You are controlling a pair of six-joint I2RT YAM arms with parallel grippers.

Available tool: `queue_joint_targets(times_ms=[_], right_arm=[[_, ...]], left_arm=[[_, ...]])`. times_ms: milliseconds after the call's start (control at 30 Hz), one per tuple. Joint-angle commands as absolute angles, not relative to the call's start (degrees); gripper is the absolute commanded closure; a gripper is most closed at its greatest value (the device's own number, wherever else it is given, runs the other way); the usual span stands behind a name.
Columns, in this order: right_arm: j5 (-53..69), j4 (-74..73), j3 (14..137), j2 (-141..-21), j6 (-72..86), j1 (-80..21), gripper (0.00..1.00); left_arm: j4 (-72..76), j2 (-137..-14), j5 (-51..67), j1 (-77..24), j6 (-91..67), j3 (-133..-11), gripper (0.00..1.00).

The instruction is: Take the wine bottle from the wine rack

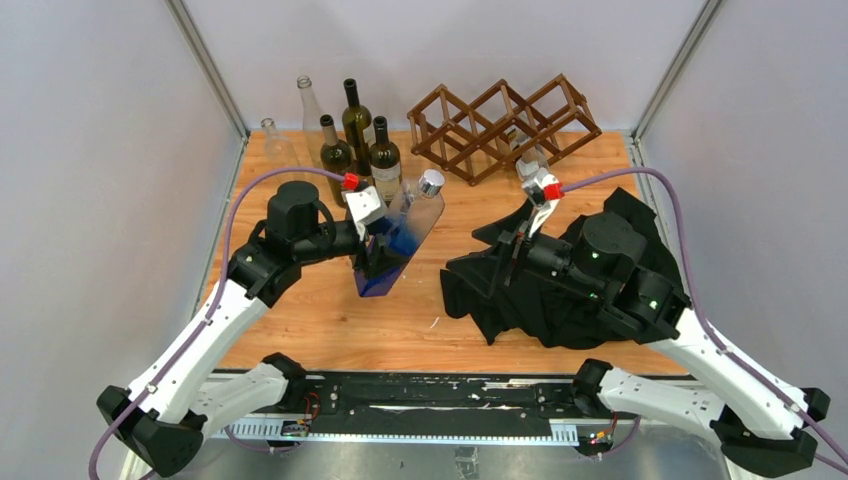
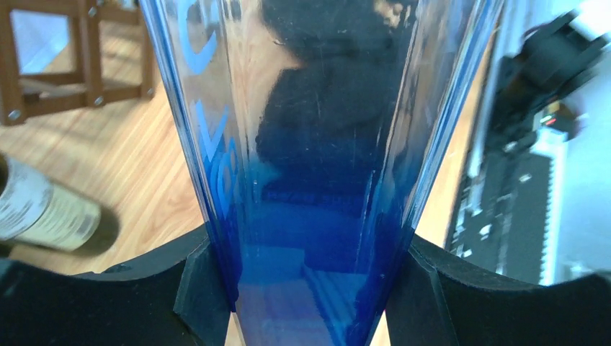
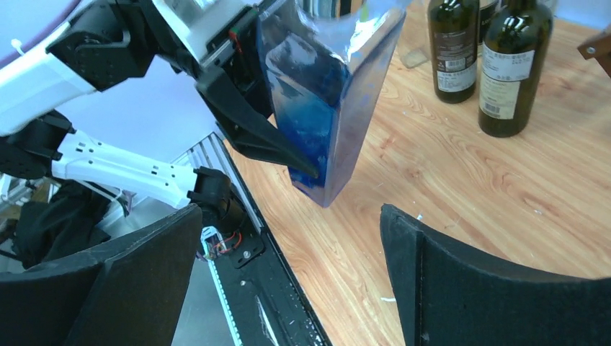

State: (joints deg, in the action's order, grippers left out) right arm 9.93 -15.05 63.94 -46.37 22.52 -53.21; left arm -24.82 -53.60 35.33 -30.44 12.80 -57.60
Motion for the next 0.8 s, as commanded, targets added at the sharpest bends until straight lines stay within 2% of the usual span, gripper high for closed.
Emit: queue_joint_targets(times_ms=[0,467,567,667,700,733,767], right_arm=[[15.4,-9.3,64.7,-51.4,18.5,-52.6,0.03],[20.5,3.8,69.6,-62.7,18.5,-52.6,0.03],[24.6,6.1,70.3,-64.7,20.1,-52.6,0.16],[26.3,4.4,71.8,-66.2,20.3,-52.6,0.59],[26.1,3.6,72.2,-66.4,20.1,-52.5,0.80],[24.8,2.5,72.8,-66.5,19.4,-52.4,0.96],[23.2,1.2,73.2,-66.5,18.9,-52.3,1.00]], left_arm=[[-14.9,-54.1,48.5,-30.2,0.7,-62.5,1.00],[-16.4,-53.2,61.3,-30.1,-2.9,-63.0,1.00],[-17.8,-53.7,62.6,-30.1,-2.3,-63.6,1.00],[-22.2,-54.0,61.8,-30.1,1.9,-65.2,1.00],[-23.9,-54.1,60.0,-30.1,3.2,-65.9,0.84],[-26.6,-54.2,55.8,-30.1,4.0,-66.7,0.48],[-28.8,-54.4,54.1,-30.0,5.4,-67.5,0.22]])
